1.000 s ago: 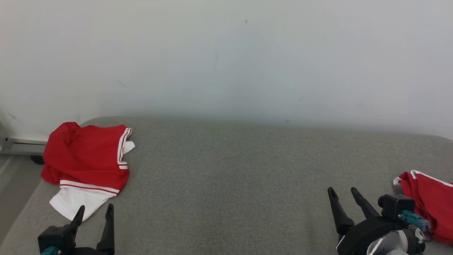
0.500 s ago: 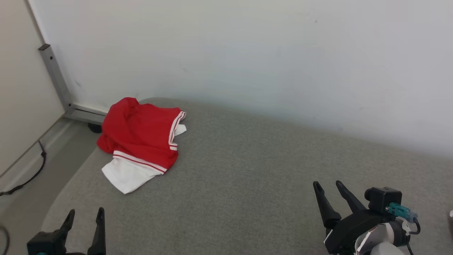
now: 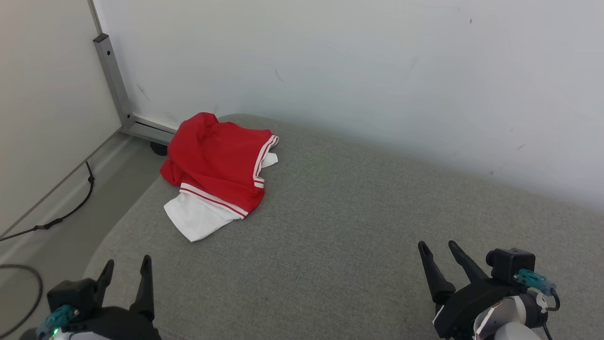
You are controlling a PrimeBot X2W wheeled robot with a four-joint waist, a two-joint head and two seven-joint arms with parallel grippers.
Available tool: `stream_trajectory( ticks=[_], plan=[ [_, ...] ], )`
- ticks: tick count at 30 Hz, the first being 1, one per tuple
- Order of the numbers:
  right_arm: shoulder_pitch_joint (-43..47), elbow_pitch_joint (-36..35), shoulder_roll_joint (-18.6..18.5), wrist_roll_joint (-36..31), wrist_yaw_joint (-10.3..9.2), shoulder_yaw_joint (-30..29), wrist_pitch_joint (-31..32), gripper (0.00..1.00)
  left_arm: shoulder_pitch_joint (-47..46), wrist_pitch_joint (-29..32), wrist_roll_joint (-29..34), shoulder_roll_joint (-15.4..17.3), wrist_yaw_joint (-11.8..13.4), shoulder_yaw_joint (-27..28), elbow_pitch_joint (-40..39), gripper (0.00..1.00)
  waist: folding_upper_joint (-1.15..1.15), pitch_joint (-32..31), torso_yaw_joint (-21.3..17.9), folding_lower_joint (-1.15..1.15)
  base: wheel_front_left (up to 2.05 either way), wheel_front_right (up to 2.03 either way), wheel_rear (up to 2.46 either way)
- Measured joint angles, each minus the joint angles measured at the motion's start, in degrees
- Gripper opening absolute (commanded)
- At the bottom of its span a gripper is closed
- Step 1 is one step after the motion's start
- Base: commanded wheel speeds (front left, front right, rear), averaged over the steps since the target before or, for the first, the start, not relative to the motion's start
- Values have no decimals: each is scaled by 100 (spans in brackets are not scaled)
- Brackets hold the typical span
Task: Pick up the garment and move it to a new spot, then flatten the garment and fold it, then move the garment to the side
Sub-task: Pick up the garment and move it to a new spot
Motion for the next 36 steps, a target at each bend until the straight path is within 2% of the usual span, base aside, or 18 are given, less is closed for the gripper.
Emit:
stream_trajectory(
  ticks=[4, 10, 13, 17, 22, 30, 36],
  plan=[
    [55, -81, -19, 0, 0, 0, -2, 100, -393, 327, -160, -83, -105, -34, 526, 100, 0, 22, 3, 0, 0, 0, 0],
    [236, -679, -146, -182, -7, 194, 80, 100, -1247, 762, -426, -210, -400, -133, 1256, 100, 0, 216, -73, 0, 0, 0, 0],
    [305, -955, -278, -281, -24, 238, 165, 100, -1575, 1037, -404, -165, -664, -343, 1581, 100, 0, 384, -155, 0, 0, 0, 0],
    [292, -1382, -456, -407, -58, 242, 274, 100, -2007, 1265, -456, -151, -756, -272, 1967, 100, 0, 628, -330, 0, 0, 0, 0],
    [258, -1918, -684, -572, -101, 198, 411, 100, -2569, 1468, -506, -165, -714, -101, 2271, 100, 0, 960, -621, 0, 0, 0, 0],
    [-18, -2570, -781, -597, -152, 25, 582, 100, -3270, 1758, -564, -233, -494, 75, 2682, 100, 0, 1595, -1064, 1, 0, 0, 0],
    [-197, -3006, -886, -485, -47, 23, 751, 100, -3763, 1929, -664, -278, -334, 193, 2895, 100, 1, 2124, -1321, 0, 0, 0, 0]
  ],
)
